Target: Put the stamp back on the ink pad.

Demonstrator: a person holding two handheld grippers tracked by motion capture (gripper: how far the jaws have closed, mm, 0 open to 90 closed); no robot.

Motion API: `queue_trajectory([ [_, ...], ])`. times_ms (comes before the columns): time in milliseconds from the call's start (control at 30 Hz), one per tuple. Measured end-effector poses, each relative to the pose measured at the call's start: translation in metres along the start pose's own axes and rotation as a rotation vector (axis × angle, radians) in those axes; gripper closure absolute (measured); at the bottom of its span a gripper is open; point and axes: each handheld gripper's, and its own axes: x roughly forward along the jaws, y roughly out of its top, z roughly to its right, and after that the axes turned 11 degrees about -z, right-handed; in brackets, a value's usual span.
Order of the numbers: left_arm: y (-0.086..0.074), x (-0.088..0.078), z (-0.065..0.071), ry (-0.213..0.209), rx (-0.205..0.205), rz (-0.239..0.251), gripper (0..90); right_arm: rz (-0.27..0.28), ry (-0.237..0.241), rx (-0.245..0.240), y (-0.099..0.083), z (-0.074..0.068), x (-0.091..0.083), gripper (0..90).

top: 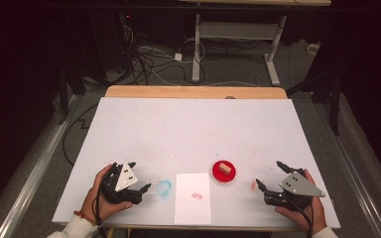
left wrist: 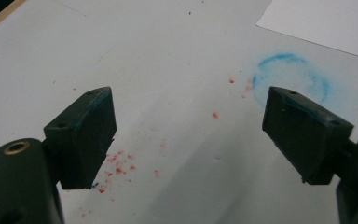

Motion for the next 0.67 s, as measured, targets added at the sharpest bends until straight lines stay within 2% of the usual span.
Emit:
queue_trajectory([
  [167, 0.0, 0.0001, -0.0004, 0.0, -0.002, -0.001, 17.0, 0.011, -0.005, -0.006, 0.0008, -0.0004, -0.0006, 16.8],
  [300, 0.0004, 0.0006, -0.0005, 0.0, -0.001, -0.002, 17.0, 0.02, -0.01, 0.02, -0.0003, 0.003, -0.0027, 16.6],
  [667, 0.0004, 0.0032, -0.003, -0.004, -0.009, -0.007, 17.0, 0.018, -0.007, 0.023, -0.0002, 0.005, -0.0011, 16.5],
])
